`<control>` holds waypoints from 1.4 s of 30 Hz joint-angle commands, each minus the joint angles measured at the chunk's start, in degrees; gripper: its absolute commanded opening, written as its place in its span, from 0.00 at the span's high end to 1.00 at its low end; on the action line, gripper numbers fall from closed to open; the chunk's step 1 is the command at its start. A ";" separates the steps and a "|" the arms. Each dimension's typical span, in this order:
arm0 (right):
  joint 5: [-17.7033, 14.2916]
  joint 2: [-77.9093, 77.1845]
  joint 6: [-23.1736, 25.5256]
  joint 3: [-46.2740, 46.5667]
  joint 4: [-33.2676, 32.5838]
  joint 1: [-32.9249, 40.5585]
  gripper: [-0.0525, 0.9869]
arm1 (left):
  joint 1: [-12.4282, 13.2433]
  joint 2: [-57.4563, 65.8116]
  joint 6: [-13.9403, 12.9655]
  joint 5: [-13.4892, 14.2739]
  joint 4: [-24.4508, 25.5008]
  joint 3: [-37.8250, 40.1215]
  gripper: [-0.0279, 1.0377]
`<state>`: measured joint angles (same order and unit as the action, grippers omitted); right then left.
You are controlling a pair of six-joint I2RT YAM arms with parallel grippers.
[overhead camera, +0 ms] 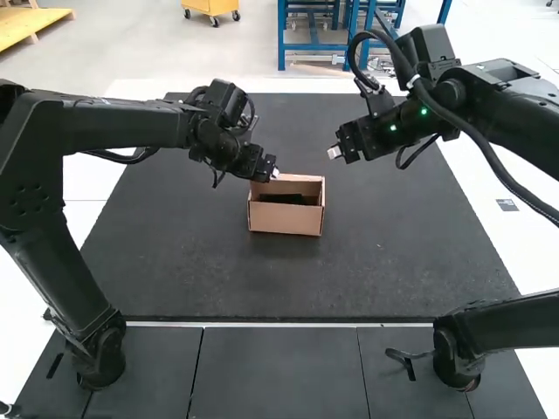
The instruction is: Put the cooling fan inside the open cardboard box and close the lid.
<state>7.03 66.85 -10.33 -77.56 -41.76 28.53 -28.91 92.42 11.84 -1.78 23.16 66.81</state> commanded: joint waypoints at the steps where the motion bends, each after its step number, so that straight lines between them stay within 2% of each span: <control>1: 0.00 -0.05 -0.40 -1.89 -0.25 0.29 0.09 | -0.27 -1.10 0.12 0.73 -0.66 -0.89 0.06; 17: 0.00 0.04 0.22 -2.25 -0.96 0.12 0.09 | -0.27 -2.16 -0.06 -0.42 -1.45 -4.14 0.06; 26: 0.00 0.21 0.57 -2.16 -0.96 -0.06 0.09 | -0.45 -2.16 -0.06 -0.33 -5.67 -7.13 0.06; 42: 0.00 0.30 0.66 -1.98 -0.96 -0.15 0.09 | -0.27 -2.16 -0.23 -0.59 -5.93 -8.97 0.06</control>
<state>7.03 66.85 -10.09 -77.56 -42.74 28.53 -29.15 92.18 11.81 -2.83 17.50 58.61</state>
